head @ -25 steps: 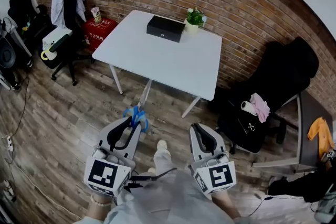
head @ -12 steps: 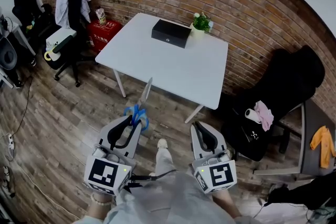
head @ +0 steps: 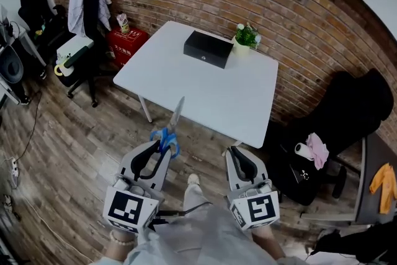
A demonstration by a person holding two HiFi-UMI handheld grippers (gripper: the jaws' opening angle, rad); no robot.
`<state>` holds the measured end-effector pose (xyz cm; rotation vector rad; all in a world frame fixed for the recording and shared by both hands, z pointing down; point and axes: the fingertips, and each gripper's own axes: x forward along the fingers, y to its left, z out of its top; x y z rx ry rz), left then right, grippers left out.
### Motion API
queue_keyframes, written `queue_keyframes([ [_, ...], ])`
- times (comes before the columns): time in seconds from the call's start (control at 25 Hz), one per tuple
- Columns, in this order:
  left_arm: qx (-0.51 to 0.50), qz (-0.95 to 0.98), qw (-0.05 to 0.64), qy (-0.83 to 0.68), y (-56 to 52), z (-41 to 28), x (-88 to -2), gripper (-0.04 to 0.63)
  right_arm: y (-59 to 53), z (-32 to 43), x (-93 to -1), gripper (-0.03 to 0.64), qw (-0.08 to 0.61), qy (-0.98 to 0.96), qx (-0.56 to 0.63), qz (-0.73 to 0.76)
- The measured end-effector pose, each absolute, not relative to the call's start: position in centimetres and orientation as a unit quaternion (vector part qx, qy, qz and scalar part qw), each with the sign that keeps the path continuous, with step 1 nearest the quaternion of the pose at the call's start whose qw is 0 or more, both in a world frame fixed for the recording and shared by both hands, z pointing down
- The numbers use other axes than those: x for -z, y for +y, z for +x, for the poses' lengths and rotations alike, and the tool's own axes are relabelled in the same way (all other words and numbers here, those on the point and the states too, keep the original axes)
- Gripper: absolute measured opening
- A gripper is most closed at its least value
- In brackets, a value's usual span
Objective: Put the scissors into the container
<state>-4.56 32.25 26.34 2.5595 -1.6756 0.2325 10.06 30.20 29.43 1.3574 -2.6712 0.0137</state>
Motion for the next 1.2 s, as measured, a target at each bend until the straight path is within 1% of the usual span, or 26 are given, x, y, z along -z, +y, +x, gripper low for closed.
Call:
queue_keyframes([
  [0.44,-0.070,0.826,0.046,-0.558,22.0,-4.9,-26.4,0.097,19.4,9.2,-29.5,0.055,0.080,-0.899,-0.007,0.431],
  [0.8,-0.078,0.816,0.056,-0.571,13.6,-4.5,-26.8,0.097,10.2,10.0,-30.0,0.055,0.089,-0.902,-0.010,0.422],
  [0.92,-0.067,0.818,0.057,-0.569,11.7,-4.1,-26.6,0.097,8.1,10.1,-30.2,0.055,0.089,-0.904,-0.012,0.419],
  [1.2,-0.078,0.815,0.053,-0.571,8.5,-3.5,-26.3,0.097,5.3,11.0,-29.8,0.055,0.085,-0.902,-0.009,0.424],
])
